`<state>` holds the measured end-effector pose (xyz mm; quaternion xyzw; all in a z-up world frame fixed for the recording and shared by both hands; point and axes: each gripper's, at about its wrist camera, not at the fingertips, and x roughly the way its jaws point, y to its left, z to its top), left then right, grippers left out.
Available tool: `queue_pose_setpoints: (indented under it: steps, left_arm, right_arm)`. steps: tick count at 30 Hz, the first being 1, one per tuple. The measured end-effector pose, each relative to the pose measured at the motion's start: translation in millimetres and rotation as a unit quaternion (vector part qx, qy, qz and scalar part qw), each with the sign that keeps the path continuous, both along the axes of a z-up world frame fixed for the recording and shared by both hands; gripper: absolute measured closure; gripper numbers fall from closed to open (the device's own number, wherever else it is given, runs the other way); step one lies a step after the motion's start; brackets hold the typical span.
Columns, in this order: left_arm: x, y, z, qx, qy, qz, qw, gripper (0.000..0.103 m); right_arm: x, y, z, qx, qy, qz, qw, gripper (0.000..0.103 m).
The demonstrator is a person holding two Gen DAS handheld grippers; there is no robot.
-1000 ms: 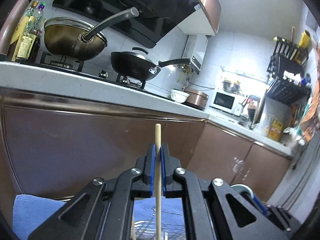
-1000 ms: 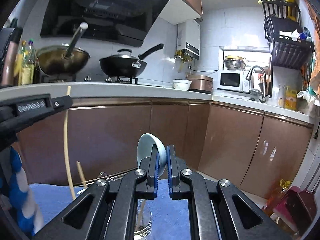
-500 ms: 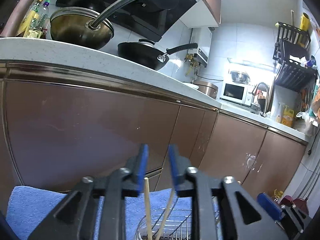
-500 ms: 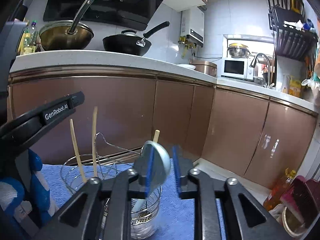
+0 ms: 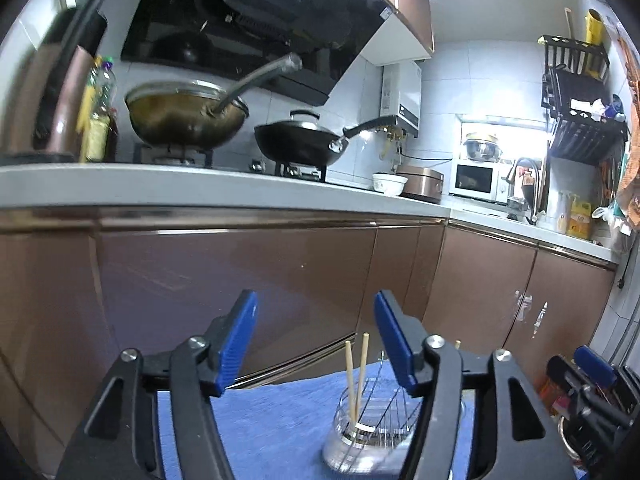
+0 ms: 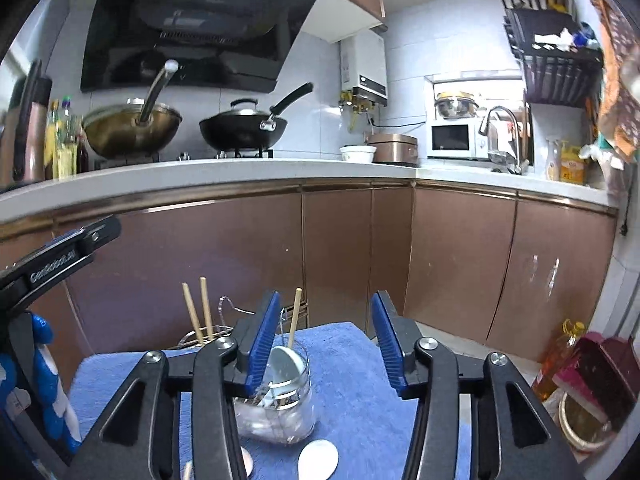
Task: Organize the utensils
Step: 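Lift both items over the holder and open both tools to drop them in, then raise both open tools away from the holder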
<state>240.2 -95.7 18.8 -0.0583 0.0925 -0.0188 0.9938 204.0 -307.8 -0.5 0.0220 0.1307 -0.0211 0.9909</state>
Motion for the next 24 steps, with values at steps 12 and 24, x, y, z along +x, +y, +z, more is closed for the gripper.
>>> queue_pose_setpoints:
  steps: [12,24]
  left_arm:
    - [-107.8,48.6,30.3,-0.001,0.005,-0.006,1.0,0.037]
    - [-168.4,104.5,42.3,-0.004,0.02,-0.002,0.9998,0.037]
  right_arm:
    - [-107.3,-7.7,40.6,0.038,-0.012,-0.011,0.999,0.048]
    - [-176.4,-14.6,70.2,0.058,-0.034,-0.021,0.998,0.048]
